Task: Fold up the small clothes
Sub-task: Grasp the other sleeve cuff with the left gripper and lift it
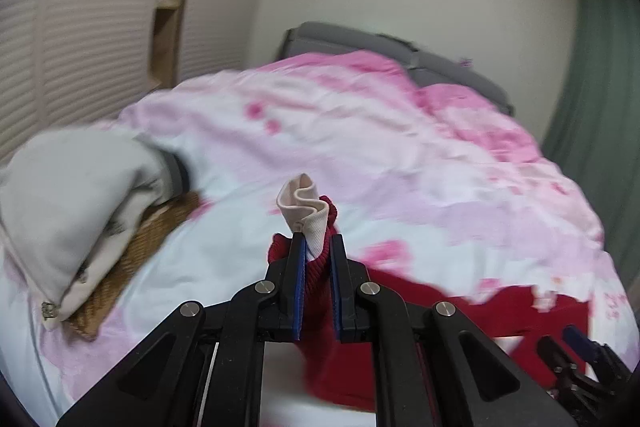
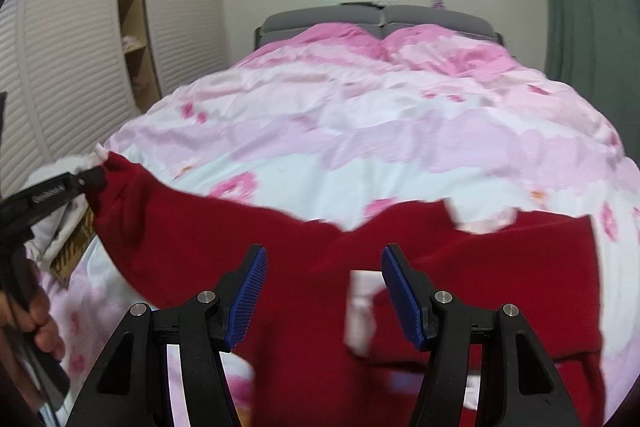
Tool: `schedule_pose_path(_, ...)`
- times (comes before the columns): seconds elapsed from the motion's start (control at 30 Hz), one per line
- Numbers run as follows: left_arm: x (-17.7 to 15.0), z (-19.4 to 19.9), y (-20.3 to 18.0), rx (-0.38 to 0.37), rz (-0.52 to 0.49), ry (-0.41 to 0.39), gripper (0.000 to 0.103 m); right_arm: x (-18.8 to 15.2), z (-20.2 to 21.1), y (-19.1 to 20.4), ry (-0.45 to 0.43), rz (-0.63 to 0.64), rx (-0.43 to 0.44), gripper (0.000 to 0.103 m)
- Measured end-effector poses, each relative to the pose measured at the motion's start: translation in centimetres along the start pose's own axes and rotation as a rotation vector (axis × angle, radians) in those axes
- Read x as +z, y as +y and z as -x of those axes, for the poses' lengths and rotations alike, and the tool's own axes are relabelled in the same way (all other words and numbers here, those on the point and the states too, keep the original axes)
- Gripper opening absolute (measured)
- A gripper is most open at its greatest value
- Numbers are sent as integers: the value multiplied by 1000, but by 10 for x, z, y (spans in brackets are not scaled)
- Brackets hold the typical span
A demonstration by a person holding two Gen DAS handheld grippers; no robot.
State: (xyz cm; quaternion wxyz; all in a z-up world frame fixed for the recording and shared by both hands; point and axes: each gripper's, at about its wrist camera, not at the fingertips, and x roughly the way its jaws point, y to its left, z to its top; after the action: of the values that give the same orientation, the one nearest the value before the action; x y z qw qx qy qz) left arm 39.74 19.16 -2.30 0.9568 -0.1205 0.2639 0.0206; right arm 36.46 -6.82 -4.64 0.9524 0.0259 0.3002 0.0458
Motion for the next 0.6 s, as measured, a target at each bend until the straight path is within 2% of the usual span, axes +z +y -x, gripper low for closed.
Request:
schedule_pose_path(0.13,2,19,-64,-74,-69,-23,12,1,29,-51,-33,-48,-45,61)
schedule_pose_path(0.33,-14,38,-168,-186,-176,-34,12,-14,69,-139,-49,-151,-120,61)
schedule_pose_path(0.5,-39,40,-240,-261,-239,2,12,-38,91,-205,-40,-267,-156,61)
schedule_pose_path(0.6,-61,37,-283,-293,-297,33,12,-51,97,-231,-32,-310,-169,61)
